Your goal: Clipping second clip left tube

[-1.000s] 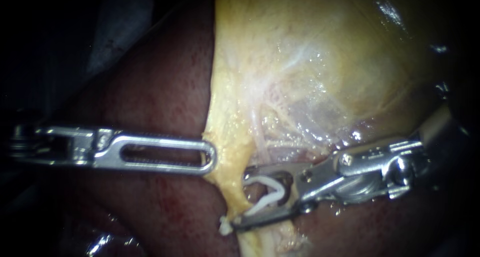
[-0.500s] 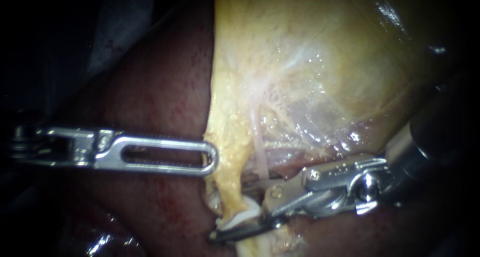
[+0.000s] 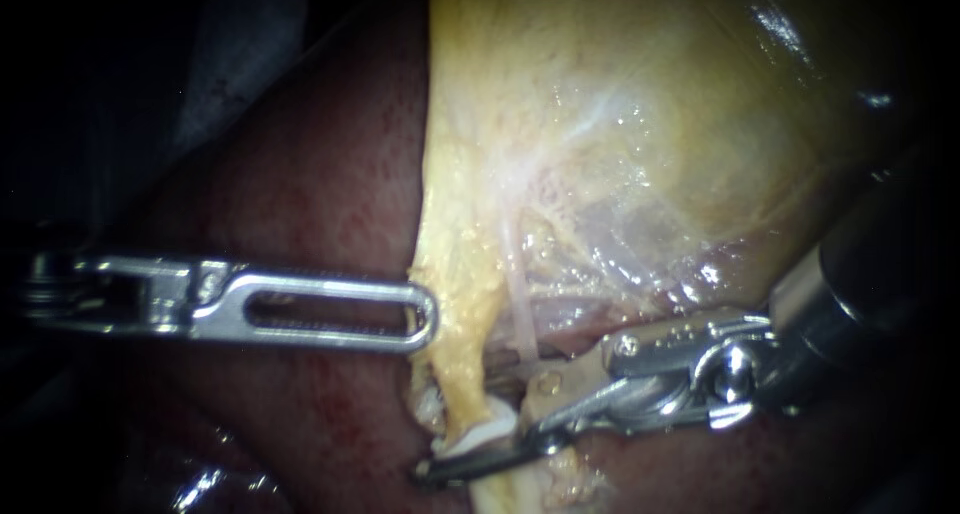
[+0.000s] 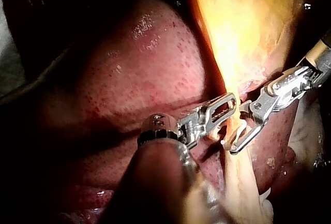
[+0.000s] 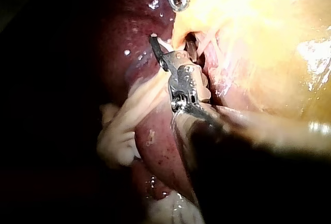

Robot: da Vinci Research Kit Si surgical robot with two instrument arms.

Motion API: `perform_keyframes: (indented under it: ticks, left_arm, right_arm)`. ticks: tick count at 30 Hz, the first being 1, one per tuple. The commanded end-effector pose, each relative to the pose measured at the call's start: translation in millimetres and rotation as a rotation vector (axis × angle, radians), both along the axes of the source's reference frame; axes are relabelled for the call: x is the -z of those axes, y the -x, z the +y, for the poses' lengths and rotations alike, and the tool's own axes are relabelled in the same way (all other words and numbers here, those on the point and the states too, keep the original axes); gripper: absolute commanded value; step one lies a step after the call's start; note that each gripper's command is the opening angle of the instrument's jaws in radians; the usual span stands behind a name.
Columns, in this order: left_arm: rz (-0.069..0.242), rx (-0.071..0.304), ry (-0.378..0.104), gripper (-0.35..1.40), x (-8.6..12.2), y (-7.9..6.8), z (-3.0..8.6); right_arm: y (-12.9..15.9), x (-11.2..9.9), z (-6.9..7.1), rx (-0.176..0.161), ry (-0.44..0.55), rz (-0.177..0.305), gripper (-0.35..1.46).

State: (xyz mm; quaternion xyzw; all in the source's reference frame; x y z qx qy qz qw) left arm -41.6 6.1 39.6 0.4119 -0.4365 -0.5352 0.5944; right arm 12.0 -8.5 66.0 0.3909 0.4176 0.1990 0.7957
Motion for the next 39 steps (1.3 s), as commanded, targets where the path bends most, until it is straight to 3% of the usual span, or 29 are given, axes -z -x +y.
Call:
perform_keyframes:
  ticks: [1,7,9,16,23,39]
  left_arm:
    - [0.001,0.000,0.000,-0.35,0.0,0.0,0.0]
    - [0.001,0.000,0.000,-0.35,0.0,0.1,0.0]
    - [0.001,0.001,0.001,-0.35,-0.1,0.1,0.0]
    - [0.000,-0.001,0.001,-0.35,-0.2,0.2,-0.1]
    - [0.001,-0.001,0.001,-0.35,-0.3,0.3,-0.2]
    - [0.002,0.000,0.002,-0.35,-0.4,0.5,-0.2]
  right_arm:
    - [0.0,0.1,0.0,0.000,0.000,0.000,0.43]
    - [0.2,0.1,0.6,-0.018,-0.048,-0.022,0.31]
    - [0.3,0.1,1.0,-0.026,-0.062,-0.030,0.19]
    - [0.6,-0.1,1.4,-0.025,-0.064,-0.029,0.00]
    - [0.7,-0.2,1.5,-0.024,-0.064,-0.029,-0.35]
    - [1.1,-0.5,1.5,-0.022,-0.063,-0.028,-0.35]
